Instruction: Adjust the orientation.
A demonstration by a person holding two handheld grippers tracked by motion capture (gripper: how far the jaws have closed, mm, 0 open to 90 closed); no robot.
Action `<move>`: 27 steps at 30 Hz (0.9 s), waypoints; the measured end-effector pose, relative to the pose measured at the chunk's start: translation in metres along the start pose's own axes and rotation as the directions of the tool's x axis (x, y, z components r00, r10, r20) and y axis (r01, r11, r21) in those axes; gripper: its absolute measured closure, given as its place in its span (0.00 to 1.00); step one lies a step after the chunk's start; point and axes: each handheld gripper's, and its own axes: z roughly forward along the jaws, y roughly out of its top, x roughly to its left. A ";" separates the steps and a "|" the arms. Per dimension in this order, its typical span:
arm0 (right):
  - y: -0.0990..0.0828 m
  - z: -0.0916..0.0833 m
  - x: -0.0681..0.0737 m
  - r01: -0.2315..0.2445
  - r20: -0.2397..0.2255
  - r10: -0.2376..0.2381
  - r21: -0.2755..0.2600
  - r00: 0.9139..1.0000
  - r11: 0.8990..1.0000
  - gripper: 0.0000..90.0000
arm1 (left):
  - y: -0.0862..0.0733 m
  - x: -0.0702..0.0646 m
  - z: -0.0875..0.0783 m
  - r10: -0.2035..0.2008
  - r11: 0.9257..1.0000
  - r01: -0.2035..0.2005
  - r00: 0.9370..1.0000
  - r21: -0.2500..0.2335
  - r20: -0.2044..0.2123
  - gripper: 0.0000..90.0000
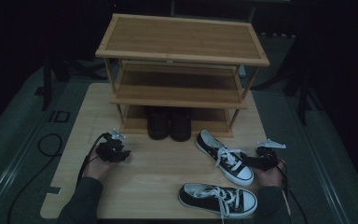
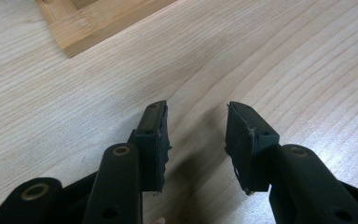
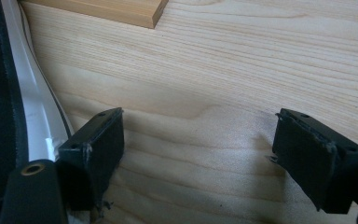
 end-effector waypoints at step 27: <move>0.019 -0.043 0.020 0.059 -0.099 -0.059 -0.003 0.993 0.998 0.57 | -0.007 0.001 -0.001 -0.020 1.000 0.020 1.000 -0.019 0.021 0.61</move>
